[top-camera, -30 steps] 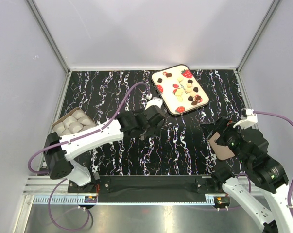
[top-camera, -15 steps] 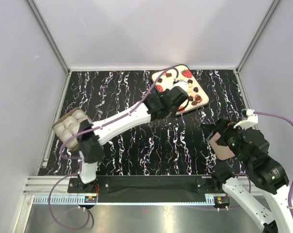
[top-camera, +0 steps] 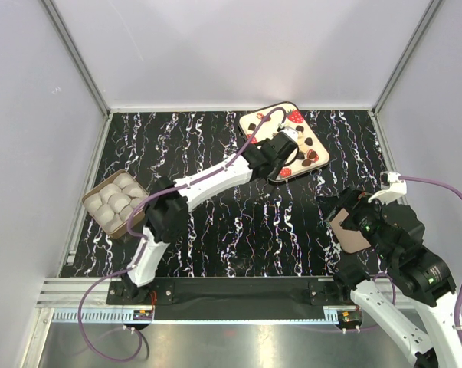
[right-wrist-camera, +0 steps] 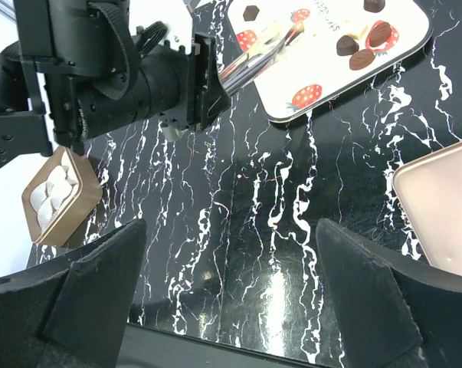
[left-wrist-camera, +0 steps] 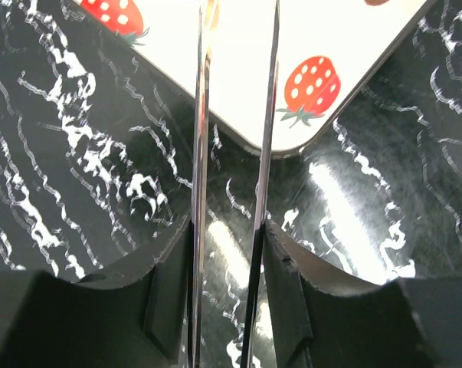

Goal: Pack the chocolate

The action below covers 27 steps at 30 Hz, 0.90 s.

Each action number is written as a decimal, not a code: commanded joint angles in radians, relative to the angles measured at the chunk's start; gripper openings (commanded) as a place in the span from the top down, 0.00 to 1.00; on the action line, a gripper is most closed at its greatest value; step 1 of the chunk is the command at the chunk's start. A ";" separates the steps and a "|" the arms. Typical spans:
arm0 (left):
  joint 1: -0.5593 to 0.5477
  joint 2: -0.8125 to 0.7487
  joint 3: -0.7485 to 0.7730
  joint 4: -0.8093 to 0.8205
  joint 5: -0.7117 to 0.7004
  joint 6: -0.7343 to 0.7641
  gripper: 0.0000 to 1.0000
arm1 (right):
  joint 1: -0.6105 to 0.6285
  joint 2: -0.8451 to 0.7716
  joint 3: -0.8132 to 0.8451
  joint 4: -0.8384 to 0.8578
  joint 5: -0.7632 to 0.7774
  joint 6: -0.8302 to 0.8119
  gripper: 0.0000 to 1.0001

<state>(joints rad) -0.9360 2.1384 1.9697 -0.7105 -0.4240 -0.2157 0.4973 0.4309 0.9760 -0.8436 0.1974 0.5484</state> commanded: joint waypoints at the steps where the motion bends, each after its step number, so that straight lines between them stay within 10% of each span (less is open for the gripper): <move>1: 0.011 0.017 0.027 0.094 0.036 0.019 0.56 | 0.007 0.017 0.027 0.020 0.011 -0.024 0.00; 27: 0.011 0.100 0.044 0.048 0.024 -0.025 0.59 | 0.007 0.035 0.004 0.046 0.045 -0.041 0.00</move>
<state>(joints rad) -0.9298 2.2536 1.9705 -0.6647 -0.3748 -0.2363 0.4973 0.4534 0.9756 -0.8391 0.2195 0.5266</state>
